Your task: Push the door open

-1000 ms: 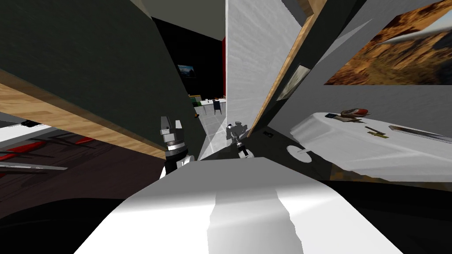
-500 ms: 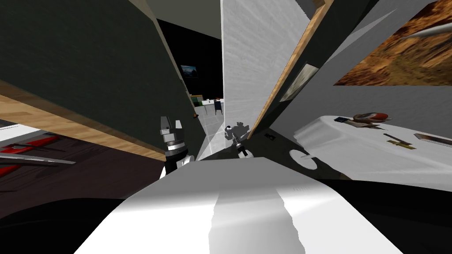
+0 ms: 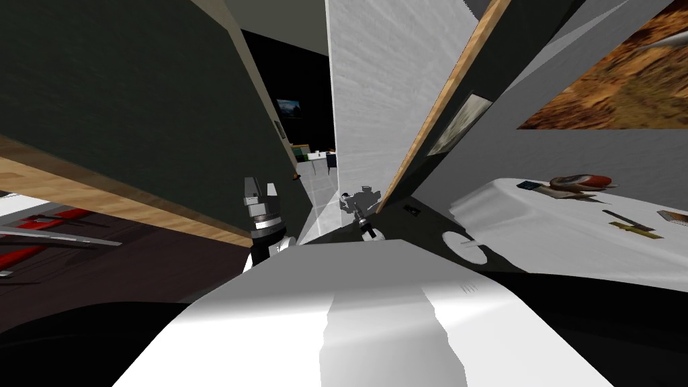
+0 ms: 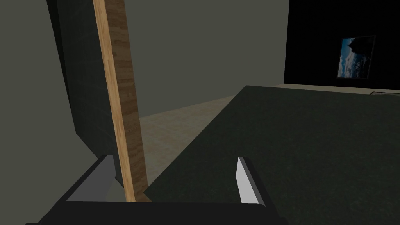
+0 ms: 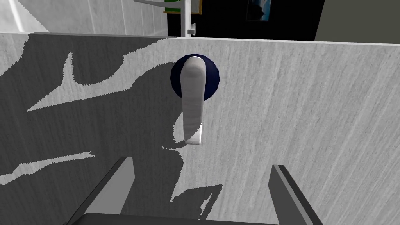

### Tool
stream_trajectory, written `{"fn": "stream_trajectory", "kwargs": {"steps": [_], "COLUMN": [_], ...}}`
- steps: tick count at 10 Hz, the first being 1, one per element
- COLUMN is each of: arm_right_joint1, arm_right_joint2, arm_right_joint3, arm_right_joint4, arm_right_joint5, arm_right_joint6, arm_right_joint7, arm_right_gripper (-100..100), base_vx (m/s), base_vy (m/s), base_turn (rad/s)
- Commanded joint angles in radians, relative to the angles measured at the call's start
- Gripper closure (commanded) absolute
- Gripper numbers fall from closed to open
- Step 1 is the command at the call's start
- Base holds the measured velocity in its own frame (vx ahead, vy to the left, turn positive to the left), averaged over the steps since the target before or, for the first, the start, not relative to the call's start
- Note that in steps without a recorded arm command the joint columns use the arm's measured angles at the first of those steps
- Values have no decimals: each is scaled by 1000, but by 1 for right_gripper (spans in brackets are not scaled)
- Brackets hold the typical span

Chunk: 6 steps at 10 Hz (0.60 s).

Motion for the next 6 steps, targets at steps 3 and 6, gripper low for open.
{"fn": "stream_trajectory", "kwargs": {"steps": [3,6], "arm_right_joint1": [-15,-13], "arm_right_joint2": [6,0], "arm_right_joint3": [4,-2], "arm_right_joint4": [38,44], "arm_right_joint5": [1,-2], "arm_right_joint6": [-8,-14], "arm_right_joint7": [0,7], "arm_right_gripper": [-100,-100], "base_vx": [57,156], "base_vy": [-73,30], "base_turn": [46,26]}}
